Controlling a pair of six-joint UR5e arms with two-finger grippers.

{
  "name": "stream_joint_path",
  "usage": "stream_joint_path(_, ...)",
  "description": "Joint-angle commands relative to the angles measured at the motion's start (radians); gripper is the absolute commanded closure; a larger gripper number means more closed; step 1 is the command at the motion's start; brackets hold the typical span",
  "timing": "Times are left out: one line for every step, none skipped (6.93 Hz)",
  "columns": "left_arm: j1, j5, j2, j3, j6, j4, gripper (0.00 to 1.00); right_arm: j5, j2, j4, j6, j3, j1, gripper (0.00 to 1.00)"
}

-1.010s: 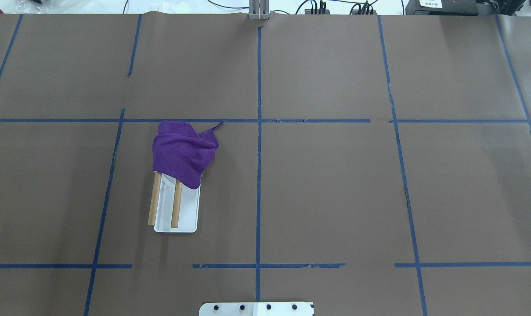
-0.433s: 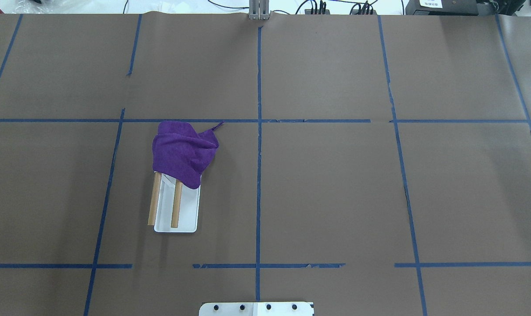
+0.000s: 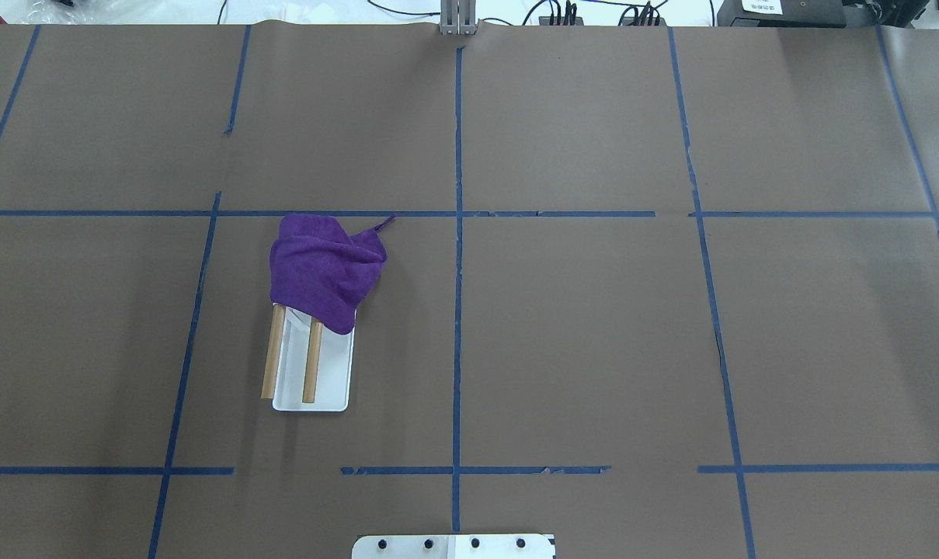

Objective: Hang towel on rack

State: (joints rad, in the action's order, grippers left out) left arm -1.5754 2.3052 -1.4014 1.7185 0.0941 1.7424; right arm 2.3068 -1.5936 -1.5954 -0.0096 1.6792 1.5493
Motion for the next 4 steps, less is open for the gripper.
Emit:
stream_joint_path(0.0,-0.001,-0.001,0.0,0.001,0.0,0.0,-0.001,0.0,0.0,-0.001,-0.001,0.0,0.0)
stream_joint_path(0.0,-0.001,-0.001,0.0,0.001,0.0,0.0,0.0,-0.002,0.0,0.0,-0.001,0.0,0.0)
stream_joint_path(0.0,-0.001,-0.001,-0.002,-0.001,0.0,0.0,0.0,-0.005,0.0,-0.001,-0.001,0.0,0.0)
stream_joint_path(0.0,-0.001,-0.001,-0.002,0.001,0.0,0.0,0.0,-0.005,0.0,-0.001,-0.001,0.0,0.0)
